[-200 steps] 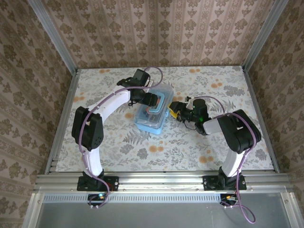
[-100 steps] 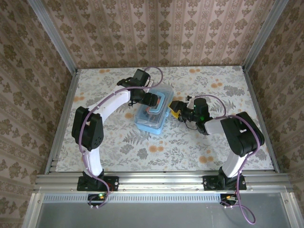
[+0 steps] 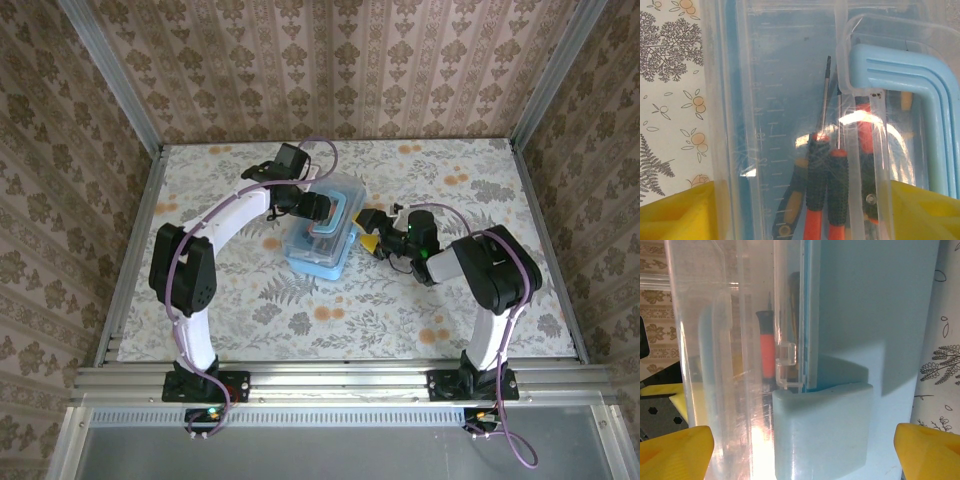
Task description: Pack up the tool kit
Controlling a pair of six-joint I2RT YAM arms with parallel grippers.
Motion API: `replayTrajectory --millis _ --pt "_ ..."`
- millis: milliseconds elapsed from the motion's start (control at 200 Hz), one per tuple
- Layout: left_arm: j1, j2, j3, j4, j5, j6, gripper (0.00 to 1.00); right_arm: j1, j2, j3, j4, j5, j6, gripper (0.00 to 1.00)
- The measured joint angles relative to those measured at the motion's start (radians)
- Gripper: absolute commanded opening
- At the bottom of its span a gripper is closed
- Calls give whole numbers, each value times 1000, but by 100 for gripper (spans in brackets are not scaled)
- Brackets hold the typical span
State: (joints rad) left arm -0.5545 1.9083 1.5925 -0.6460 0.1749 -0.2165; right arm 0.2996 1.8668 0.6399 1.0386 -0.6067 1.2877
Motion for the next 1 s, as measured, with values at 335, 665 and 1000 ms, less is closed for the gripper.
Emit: replayTrajectory --millis 335,665,1000 --pt "3 0 -2 4 2 -1 35 6 45 10 73 -7 38 100" --pt "8 1 -2 13 6 -5 34 14 64 15 119 -2 87 100" --pt "12 2 -2 21 16 -11 34 21 77 10 177 17 149 100"
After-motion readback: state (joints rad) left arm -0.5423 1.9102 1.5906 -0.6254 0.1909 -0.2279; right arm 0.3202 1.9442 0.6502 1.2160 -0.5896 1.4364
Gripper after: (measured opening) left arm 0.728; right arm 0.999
